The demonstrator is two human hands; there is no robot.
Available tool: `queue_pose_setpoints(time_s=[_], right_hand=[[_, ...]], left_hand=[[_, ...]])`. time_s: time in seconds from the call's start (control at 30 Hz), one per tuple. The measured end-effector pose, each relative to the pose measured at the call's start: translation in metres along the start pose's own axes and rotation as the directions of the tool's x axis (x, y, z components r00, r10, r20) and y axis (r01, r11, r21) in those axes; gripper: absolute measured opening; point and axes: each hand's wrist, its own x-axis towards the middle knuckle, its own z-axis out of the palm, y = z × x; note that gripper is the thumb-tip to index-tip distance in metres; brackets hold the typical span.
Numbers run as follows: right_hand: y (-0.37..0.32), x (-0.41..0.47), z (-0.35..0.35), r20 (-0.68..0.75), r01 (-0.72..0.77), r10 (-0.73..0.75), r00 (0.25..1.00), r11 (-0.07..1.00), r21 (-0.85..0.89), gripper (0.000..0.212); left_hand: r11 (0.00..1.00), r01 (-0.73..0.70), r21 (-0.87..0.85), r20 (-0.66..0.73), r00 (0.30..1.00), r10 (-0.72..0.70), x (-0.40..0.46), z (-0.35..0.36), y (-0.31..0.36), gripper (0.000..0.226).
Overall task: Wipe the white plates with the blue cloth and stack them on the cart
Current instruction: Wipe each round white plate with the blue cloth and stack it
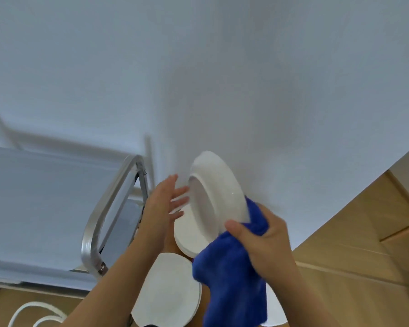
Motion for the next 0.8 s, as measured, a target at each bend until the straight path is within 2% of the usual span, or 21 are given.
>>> queue_pose_setpoints(time_s=[0.07, 0.1, 0.17, 0.2, 0.23, 0.3, 0.33, 0.4, 0.47, 0.53, 0.6, 0.67, 0.73, 0.8], right_hand=[[-0.001, 0.009, -0.012, 0.045, -0.047, 0.039, 0.998, 0.982, 0.182, 0.031], [0.000, 0.012, -0.015, 0.088, -0.068, 0.046, 0.995, 0.961, 0.270, 0.033], [0.005, 0.013, -0.016, 0.164, -0.120, 0.058, 0.985, 0.906, 0.405, 0.038], [0.010, 0.013, -0.016, 0.182, -0.147, 0.073, 0.981, 0.885, 0.442, 0.044], [0.015, 0.014, -0.016, 0.182, -0.167, 0.092, 0.979, 0.871, 0.461, 0.049], [0.020, 0.015, -0.018, 0.159, -0.208, 0.151, 0.976, 0.864, 0.459, 0.047], [0.021, 0.015, -0.018, 0.124, -0.220, 0.185, 0.975, 0.882, 0.417, 0.038], [0.026, 0.014, -0.020, -0.036, -0.234, 0.259, 0.965, 0.917, 0.323, 0.013], [0.027, 0.016, -0.022, -0.148, -0.181, 0.262, 0.954, 0.893, 0.413, 0.022], [0.018, 0.018, -0.017, -0.154, -0.072, 0.149, 0.977, 0.904, 0.421, 0.039], [0.000, 0.022, 0.003, -0.090, 0.051, -0.032, 0.995, 0.975, 0.218, 0.053], [-0.021, 0.028, 0.029, -0.001, 0.181, -0.183, 0.983, 0.973, -0.146, 0.055], [-0.033, 0.035, 0.048, 0.078, 0.304, -0.308, 0.948, 0.804, -0.511, 0.054], [-0.036, 0.043, 0.048, 0.069, 0.286, -0.316, 0.946, 0.717, -0.635, 0.065]], left_hand=[[0.996, 0.079, 0.046, -0.203, 0.977, -0.068, 0.012, 0.000, -0.011, 0.050], [0.992, 0.126, -0.018, -0.166, 0.978, -0.128, 0.012, -0.001, -0.017, 0.056], [0.945, 0.271, -0.184, 0.030, 0.962, -0.270, 0.010, -0.002, -0.029, 0.076], [0.927, 0.300, -0.225, 0.050, 0.954, -0.297, 0.010, -0.003, -0.032, 0.078], [0.926, 0.291, -0.240, 0.019, 0.955, -0.295, 0.011, -0.005, -0.034, 0.074], [0.941, 0.235, -0.243, -0.129, 0.954, -0.271, 0.014, -0.010, -0.032, 0.061], [0.955, 0.195, -0.224, -0.196, 0.951, -0.240, 0.015, -0.011, -0.030, 0.058], [0.991, 0.074, -0.110, -0.298, 0.949, -0.104, 0.017, -0.013, -0.025, 0.055], [0.994, -0.056, 0.099, -0.354, 0.931, 0.088, 0.017, -0.015, -0.013, 0.054], [0.920, -0.188, 0.343, -0.322, 0.897, 0.304, 0.016, -0.014, 0.002, 0.056], [0.786, -0.314, 0.533, -0.197, 0.857, 0.476, 0.008, -0.004, 0.012, 0.058], [0.665, -0.433, 0.609, -0.056, 0.813, 0.580, -0.003, 0.010, 0.015, 0.060], [0.628, -0.519, 0.579, 0.035, 0.786, 0.618, -0.015, 0.019, 0.017, 0.062], [0.632, -0.547, 0.548, 0.057, 0.779, 0.625, -0.022, 0.022, 0.019, 0.069]])
